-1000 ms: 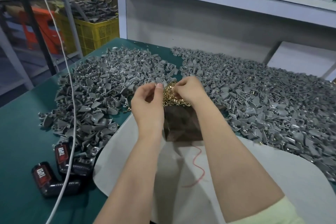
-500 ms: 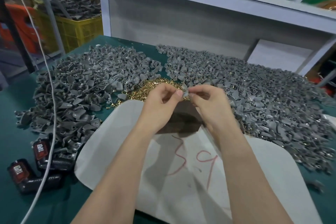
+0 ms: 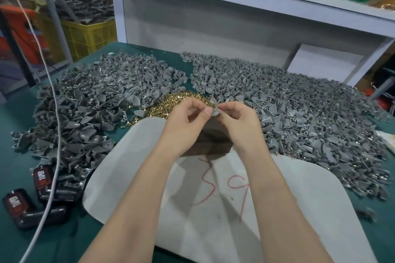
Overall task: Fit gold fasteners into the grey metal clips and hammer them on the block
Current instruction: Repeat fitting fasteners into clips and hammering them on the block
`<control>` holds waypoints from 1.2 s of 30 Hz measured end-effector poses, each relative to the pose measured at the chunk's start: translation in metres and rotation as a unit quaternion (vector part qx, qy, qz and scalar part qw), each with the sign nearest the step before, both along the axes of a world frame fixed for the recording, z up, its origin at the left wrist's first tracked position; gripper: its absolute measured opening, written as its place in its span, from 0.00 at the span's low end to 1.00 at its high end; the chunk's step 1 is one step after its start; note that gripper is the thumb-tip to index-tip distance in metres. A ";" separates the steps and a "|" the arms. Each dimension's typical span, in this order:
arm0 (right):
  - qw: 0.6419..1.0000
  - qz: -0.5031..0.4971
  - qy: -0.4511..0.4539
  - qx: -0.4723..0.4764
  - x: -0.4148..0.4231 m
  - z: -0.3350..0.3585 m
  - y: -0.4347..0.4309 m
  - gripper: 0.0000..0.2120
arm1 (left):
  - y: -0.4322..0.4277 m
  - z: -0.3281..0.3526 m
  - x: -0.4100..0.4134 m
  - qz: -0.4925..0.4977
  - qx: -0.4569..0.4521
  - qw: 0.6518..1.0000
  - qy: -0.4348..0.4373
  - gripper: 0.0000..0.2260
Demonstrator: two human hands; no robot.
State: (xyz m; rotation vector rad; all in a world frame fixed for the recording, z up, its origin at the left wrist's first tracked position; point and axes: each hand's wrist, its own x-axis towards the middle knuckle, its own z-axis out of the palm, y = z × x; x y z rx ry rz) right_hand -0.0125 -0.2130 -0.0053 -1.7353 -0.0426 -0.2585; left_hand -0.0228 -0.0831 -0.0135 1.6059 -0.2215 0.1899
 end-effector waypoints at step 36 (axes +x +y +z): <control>0.804 -0.015 -0.033 -0.594 0.002 0.011 0.033 0.08 | 0.007 -0.011 0.007 0.142 0.428 0.892 -0.031 0.05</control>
